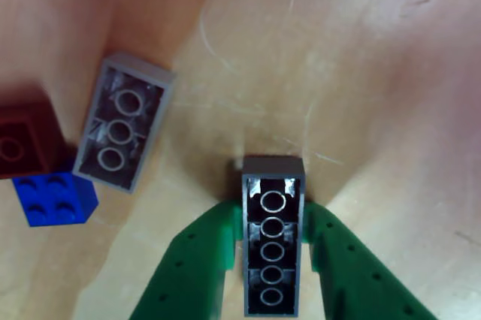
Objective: Put all lego bricks in the bin.
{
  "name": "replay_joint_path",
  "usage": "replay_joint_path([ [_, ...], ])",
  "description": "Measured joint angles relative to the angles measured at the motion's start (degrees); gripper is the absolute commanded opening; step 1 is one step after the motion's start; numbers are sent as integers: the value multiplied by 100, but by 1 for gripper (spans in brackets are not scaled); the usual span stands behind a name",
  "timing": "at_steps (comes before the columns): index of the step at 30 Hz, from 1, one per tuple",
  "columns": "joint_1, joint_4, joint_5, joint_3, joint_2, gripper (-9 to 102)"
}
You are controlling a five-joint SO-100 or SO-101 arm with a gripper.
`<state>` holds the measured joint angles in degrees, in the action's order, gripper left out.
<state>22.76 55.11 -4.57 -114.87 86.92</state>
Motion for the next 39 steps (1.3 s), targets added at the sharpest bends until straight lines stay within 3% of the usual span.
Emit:
replay_joint_path([
  [3,-62,167,-272,-193,185,0],
  [7,-791,1468,-1230,35,1538,0],
  [10,-1969,2338,-2373,334,3067,0],
  [14,-4043,2619,-4025,176,4931,0],
  [16,-4605,2479,-4632,-527,5423,0],
  [21,-6768,1028,-6047,-2013,5379,0],
  [24,-7313,475,-6548,-2733,5273,0],
  [28,-8490,-905,-7146,-3322,4957,0],
  [32,-8728,-1169,-7233,-3357,4939,0],
  [33,-8745,-1143,-7225,-3357,4939,2],
  [34,-8754,-1116,-7207,-3357,4939,15],
  [37,-8728,-1090,-7207,-3357,4957,35],
  [39,-8631,-1055,-7014,-3296,5036,36],
])
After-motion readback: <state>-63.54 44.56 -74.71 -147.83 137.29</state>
